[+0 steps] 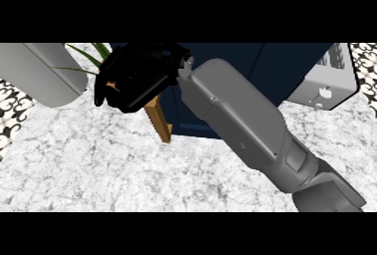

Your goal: Pick up the wine, place it into the cabinet and close the cabinet

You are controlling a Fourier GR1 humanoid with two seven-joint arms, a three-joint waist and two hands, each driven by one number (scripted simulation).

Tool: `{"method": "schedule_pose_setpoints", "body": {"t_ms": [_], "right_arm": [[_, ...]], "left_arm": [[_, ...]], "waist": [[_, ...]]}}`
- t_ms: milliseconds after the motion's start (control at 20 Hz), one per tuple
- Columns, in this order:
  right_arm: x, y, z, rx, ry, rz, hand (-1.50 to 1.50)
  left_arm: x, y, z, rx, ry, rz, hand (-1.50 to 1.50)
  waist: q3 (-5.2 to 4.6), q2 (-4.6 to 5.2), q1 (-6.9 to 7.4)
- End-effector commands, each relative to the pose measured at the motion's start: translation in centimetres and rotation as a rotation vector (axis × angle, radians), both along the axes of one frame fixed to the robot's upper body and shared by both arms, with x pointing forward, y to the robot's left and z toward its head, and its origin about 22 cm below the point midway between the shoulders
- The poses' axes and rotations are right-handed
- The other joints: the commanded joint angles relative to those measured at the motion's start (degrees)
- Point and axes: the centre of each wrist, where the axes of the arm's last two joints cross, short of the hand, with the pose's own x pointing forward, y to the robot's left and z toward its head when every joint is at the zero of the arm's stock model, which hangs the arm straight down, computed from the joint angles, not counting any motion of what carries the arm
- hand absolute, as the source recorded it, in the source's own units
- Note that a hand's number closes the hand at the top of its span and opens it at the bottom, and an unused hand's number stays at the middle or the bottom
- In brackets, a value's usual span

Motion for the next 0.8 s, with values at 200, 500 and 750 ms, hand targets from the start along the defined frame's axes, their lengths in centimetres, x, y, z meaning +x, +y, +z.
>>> {"method": "schedule_pose_setpoints", "body": {"t_ms": [200,500,750], "right_arm": [[3.5,-5.3,-0.3,0.056,-0.003,-0.268,1.50],[4.4,-8.3,0.9,0.126,-0.075,-0.414,1.50],[4.3,-8.0,0.3,0.132,-0.076,-0.420,1.50]], "left_arm": [[0.2,0.4,-0.1,-0.011,-0.038,-0.024,-1.50],[1.2,-0.1,0.7,0.013,-0.044,-0.027,-1.50],[1.6,-0.8,0.7,0.009,-0.053,-0.059,-1.50]], "waist": [[0.31,1.19,-0.63],[0.34,1.60,-1.76],[0.29,1.56,-1.30]]}}
